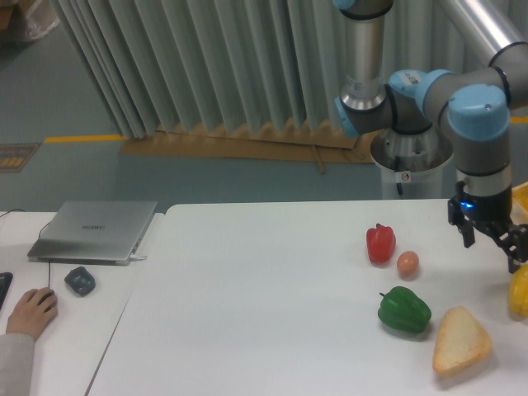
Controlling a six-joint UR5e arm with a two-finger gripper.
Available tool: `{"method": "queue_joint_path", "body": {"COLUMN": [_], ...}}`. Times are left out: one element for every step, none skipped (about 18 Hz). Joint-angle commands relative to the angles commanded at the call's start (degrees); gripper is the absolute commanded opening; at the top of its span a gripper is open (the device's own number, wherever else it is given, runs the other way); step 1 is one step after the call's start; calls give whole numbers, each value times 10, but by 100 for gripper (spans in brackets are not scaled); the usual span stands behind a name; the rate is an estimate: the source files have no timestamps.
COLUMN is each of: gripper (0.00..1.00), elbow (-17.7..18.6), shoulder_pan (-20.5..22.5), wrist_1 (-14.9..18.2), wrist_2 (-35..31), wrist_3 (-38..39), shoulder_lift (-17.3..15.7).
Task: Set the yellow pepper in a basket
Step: 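Move the gripper over toward the yellow bell pepper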
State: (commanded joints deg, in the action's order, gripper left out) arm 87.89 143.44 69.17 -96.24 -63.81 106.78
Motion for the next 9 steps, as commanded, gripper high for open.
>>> {"method": "queue_joint_path", "body": {"gripper": [100, 100, 100, 100, 100, 100, 100, 100, 100], "elbow": [2, 3, 4, 4, 4, 6, 7, 7, 7], "shoulder_pan": [3, 4, 4, 3, 4, 6, 9, 9, 9], "wrist_1": [0, -1, -1, -1, -3, -8, -13, -14, -14], "wrist_2": [-1, -1, 0, 0, 0, 1, 1, 1, 0], "wrist_3": [14, 34, 50, 57, 57, 55, 55, 55, 55], "shoulder_lift": [4, 5, 6, 7, 9, 9, 9, 9, 10]}}
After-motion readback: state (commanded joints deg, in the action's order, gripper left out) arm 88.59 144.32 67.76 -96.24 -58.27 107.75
